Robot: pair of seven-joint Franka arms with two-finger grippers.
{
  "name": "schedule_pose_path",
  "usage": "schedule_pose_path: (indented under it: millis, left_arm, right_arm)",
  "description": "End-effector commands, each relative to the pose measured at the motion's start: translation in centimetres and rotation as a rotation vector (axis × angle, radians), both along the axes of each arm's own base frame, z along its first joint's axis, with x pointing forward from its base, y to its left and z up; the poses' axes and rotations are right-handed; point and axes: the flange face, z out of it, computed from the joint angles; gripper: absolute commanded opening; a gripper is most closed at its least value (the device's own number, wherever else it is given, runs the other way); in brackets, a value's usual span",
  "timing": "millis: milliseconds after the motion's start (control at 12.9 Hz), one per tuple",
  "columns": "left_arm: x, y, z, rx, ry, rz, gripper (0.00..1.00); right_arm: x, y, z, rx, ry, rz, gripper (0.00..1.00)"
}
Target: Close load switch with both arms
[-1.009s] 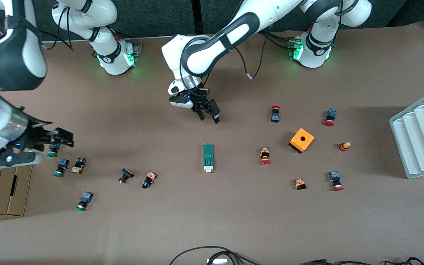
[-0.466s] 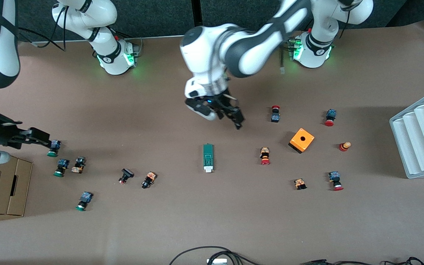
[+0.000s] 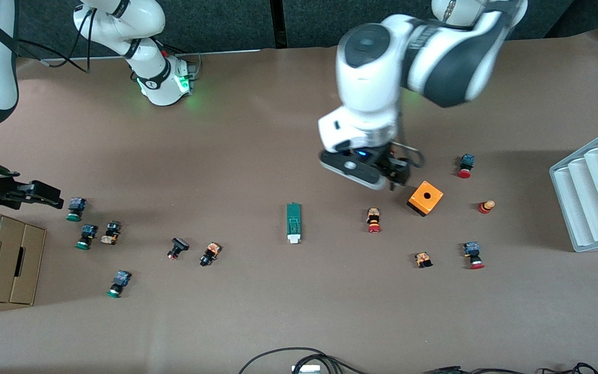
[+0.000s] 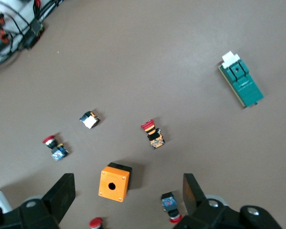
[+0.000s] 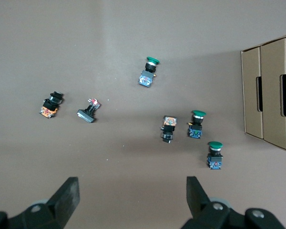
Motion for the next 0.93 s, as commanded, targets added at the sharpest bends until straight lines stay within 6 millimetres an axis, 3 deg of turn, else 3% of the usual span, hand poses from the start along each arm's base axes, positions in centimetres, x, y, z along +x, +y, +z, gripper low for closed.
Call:
schedule_pose_path:
  millis: [0, 233, 466, 543, 776, 854]
  left_arm:
    - [2.7, 6.3, 2.4, -0.063, 0.028, 0.047, 1.0]
    - [3.4, 14.2, 4.9, -0.006, 0.083, 0.03, 1.0]
    - [3.3, 19.3, 6.1, -0.024, 0.134, 0.104, 1.0]
    - [3.5, 20.2, 6.1, -0.024, 0.137, 0.119, 1.0]
    - [3.8, 20.9, 6.0, -0.024, 0.133, 0.13, 1.0]
    - [4.3, 22.7, 5.9, -0.038, 0.139, 0.162, 1.0]
  right_arm:
    - [-0.5, 0.3, 0.2, -0.033, 0.017, 0.0, 1.0]
    - [-0.6, -0.2, 0.1, -0.033, 0.012, -0.005, 1.0]
    - [-1.2, -2.6, 0.5, -0.016, 0.005, -0.044, 1.0]
    - [-1.3, -3.4, 0.8, -0.007, -0.003, -0.052, 1.0]
    - [-1.1, -1.9, 0.9, 0.002, -0.004, -0.053, 1.0]
    - [-1.0, -1.6, 1.0, 0.011, -0.004, -0.063, 1.0]
